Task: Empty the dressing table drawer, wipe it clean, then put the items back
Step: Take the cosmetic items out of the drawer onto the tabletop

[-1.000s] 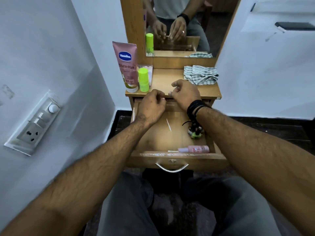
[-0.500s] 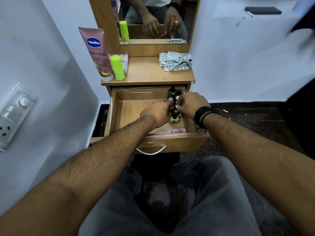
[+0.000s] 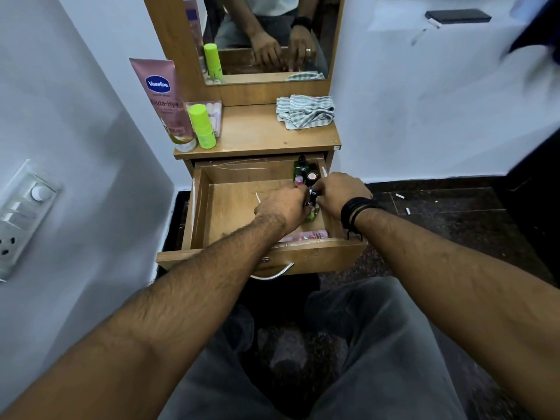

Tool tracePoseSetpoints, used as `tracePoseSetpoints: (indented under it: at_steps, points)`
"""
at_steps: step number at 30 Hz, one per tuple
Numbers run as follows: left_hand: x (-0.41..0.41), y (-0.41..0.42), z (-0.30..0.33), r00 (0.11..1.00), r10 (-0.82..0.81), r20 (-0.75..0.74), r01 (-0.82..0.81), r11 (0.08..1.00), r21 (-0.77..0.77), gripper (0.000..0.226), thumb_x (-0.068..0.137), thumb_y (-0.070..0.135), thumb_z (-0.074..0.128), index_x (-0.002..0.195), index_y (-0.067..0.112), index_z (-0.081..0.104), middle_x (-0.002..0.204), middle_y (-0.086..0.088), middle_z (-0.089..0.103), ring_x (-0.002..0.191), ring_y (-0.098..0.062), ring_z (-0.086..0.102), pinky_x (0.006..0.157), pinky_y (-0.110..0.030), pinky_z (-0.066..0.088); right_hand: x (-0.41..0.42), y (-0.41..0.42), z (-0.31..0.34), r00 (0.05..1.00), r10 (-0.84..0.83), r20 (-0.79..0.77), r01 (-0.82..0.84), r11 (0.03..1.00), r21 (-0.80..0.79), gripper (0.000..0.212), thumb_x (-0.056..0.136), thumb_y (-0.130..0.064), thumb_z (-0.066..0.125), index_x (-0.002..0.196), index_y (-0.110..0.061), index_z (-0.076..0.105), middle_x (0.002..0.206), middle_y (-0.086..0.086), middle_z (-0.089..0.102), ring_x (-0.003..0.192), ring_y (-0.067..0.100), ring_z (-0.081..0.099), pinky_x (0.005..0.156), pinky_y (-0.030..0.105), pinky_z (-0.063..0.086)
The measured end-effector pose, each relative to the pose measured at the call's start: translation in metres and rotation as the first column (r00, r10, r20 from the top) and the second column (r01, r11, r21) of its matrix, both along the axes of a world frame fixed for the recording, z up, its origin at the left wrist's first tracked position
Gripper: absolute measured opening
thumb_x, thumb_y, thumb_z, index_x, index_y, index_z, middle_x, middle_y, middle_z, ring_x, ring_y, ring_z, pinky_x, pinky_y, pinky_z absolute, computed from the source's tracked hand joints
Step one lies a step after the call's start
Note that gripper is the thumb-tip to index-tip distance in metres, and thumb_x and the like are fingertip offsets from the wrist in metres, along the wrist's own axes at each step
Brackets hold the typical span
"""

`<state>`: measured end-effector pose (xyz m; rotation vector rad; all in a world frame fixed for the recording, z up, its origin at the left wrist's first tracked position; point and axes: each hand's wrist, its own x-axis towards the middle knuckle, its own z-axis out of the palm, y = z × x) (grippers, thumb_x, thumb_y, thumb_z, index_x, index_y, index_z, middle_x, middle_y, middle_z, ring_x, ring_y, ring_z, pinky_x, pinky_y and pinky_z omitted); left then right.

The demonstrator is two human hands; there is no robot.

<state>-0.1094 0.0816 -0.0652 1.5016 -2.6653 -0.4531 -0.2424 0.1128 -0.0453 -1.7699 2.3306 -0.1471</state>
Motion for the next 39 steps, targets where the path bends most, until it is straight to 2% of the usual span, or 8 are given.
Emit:
tracePoseSetpoints:
  at_steps: [4,9,15,20,26,29,33,39]
  points:
    - [-0.002,0.002,0.001,1.0,-0.006,0.011,0.006,1.0,0.01,0.034,0.098,0.039,0.058,0.123,0.017,0.055,0.11,-0.007,0.066,0.099,-0.029,0.064,0.086,-0.047,0.056,-0.003,-0.002,0.0,0.999,0.043,-0.019,-0.043,0.999,-0.004,0.024,0.086,-0.038,0.071,0.11,-0.033,0.069,0.11,0.0,0.066,0.1,0.026,0.063,0.086,0.044,0.056]
    - [0.004,0.005,0.008,1.0,-0.02,-0.016,0.021,0.999,0.028,0.03,0.091,0.041,0.061,0.111,0.019,0.058,0.101,-0.005,0.067,0.091,-0.029,0.065,0.08,-0.044,0.058,-0.003,-0.008,0.004,0.997,0.074,-0.028,-0.073,0.996,0.05,0.021,0.087,-0.034,0.068,0.101,-0.019,0.069,0.103,0.005,0.068,0.096,0.027,0.064,0.089,0.043,0.054]
    - [0.026,0.003,0.036,0.998,-0.05,-0.043,0.053,0.996,0.067,0.026,0.085,0.039,0.07,0.103,0.022,0.063,0.095,0.002,0.07,0.086,-0.019,0.066,0.078,-0.039,0.058,-0.002,-0.012,0.02,0.996,0.085,0.014,-0.086,0.994,0.06,0.017,0.078,-0.036,0.071,0.086,-0.02,0.069,0.087,0.001,0.069,0.084,0.024,0.064,0.078,0.036,0.054]
    - [0.048,-0.017,0.087,0.998,-0.062,-0.034,0.061,0.998,-0.012,0.021,0.081,0.044,0.073,0.089,0.029,0.062,0.094,0.006,0.071,0.087,-0.017,0.067,0.076,-0.032,0.055,-0.003,-0.028,0.066,0.985,0.156,0.073,-0.161,0.985,0.063,0.021,0.071,-0.039,0.078,0.079,-0.02,0.073,0.083,-0.001,0.072,0.084,0.021,0.065,0.077,0.034,0.052]
    - [0.054,-0.071,0.143,0.999,0.032,-0.03,-0.038,0.975,-0.218,0.022,0.085,0.04,0.072,0.1,0.024,0.071,0.102,-0.001,0.072,0.097,-0.023,0.066,0.08,-0.031,0.053,0.008,-0.08,0.123,0.963,0.23,0.14,-0.219,0.971,-0.092,0.02,0.066,-0.035,0.077,0.069,-0.016,0.071,0.076,0.002,0.07,0.08,0.024,0.065,0.074,0.039,0.057]
    - [0.048,-0.105,0.159,0.995,0.104,-0.012,-0.103,0.949,-0.299,0.021,0.089,0.034,0.07,0.104,0.02,0.072,0.102,-0.004,0.071,0.095,-0.025,0.066,0.077,-0.032,0.051,0.011,-0.111,0.137,0.962,0.194,0.192,-0.15,0.963,-0.224,0.018,0.071,-0.029,0.076,0.073,-0.012,0.071,0.074,0.0,0.067,0.076,0.021,0.062,0.072,0.035,0.055]
    - [0.034,-0.144,0.164,0.984,0.177,-0.025,-0.177,0.939,-0.294,0.024,0.091,0.033,0.068,0.108,0.016,0.069,0.099,-0.007,0.067,0.086,-0.026,0.06,0.072,-0.037,0.052,0.011,-0.155,0.135,0.952,0.121,0.282,-0.014,0.936,-0.351,0.01,0.075,-0.027,0.076,0.075,-0.018,0.072,0.083,-0.003,0.071,0.083,0.017,0.066,0.076,0.034,0.057]
    - [0.02,-0.185,0.142,0.975,0.219,-0.023,-0.218,0.942,-0.255,0.021,0.093,0.031,0.068,0.102,0.012,0.071,0.096,-0.01,0.069,0.087,-0.03,0.064,0.076,-0.04,0.056,0.011,-0.205,0.108,0.978,0.043,0.204,0.037,0.927,-0.373,0.012,0.075,-0.028,0.076,0.081,-0.02,0.071,0.089,0.001,0.072,0.087,0.023,0.066,0.079,0.037,0.058]
